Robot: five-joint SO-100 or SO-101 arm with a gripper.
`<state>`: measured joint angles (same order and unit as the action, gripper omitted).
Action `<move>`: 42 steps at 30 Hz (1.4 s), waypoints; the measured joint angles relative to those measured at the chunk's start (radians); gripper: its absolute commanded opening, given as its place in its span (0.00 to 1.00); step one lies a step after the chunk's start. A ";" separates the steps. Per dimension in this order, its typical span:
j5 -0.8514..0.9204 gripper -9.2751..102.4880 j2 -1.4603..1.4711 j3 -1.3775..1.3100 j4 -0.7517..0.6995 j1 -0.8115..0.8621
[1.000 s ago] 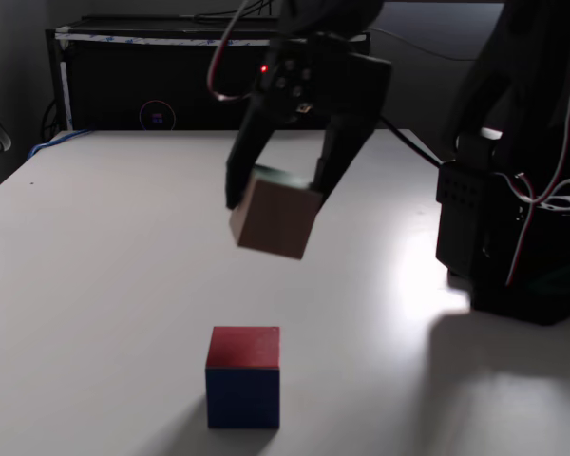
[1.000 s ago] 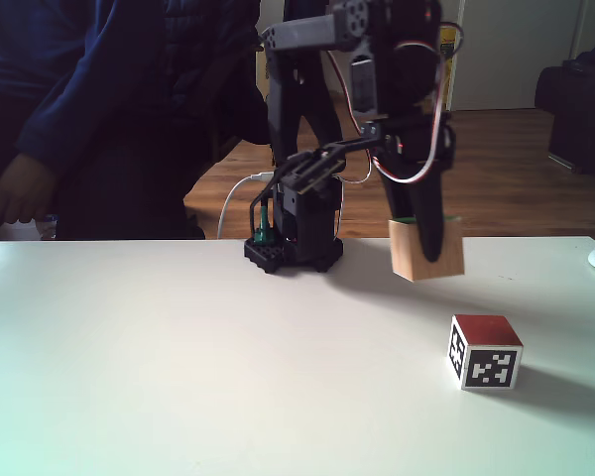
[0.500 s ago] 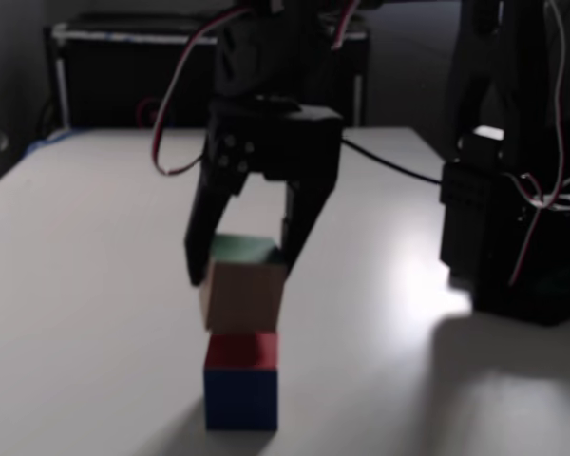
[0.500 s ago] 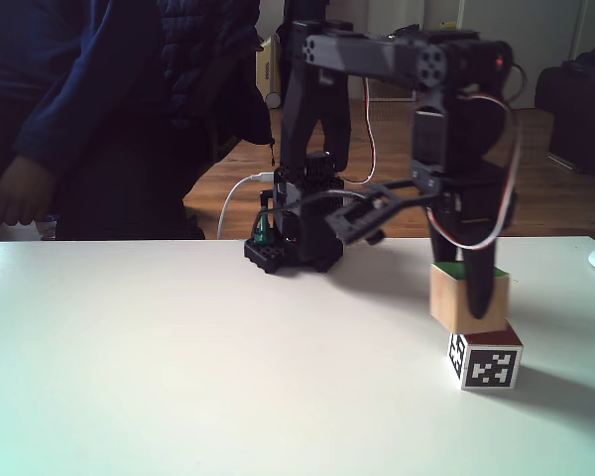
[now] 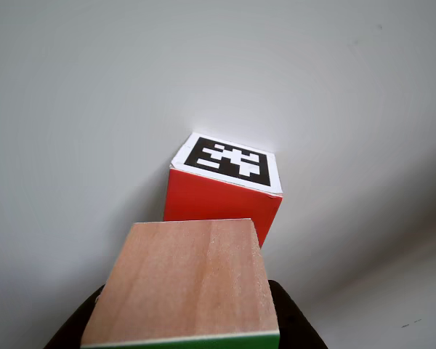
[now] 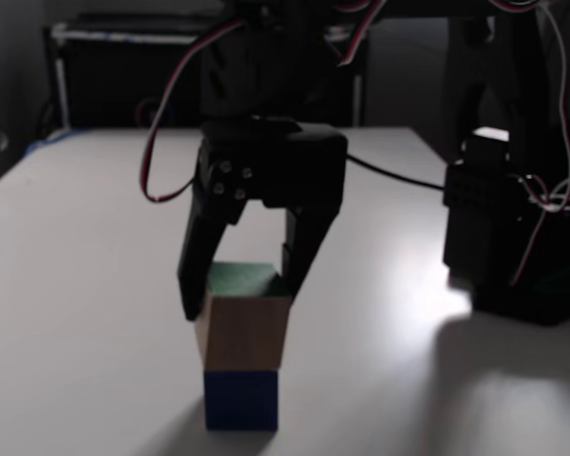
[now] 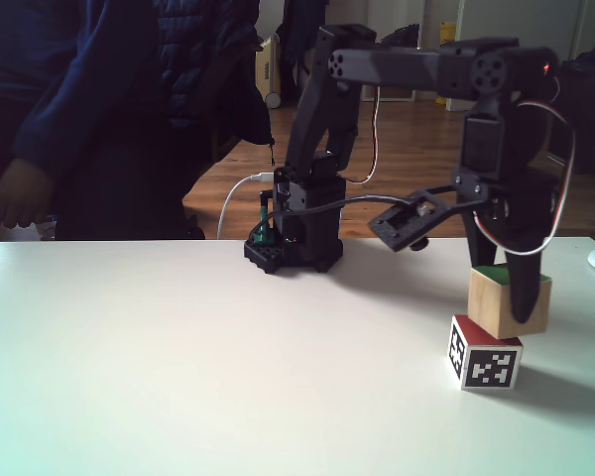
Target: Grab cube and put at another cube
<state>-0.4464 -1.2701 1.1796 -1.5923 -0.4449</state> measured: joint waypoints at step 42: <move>-0.028 0.51 0.005 -0.175 -0.207 0.023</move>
<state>-0.4740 -1.2655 1.0048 -1.7994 -0.4218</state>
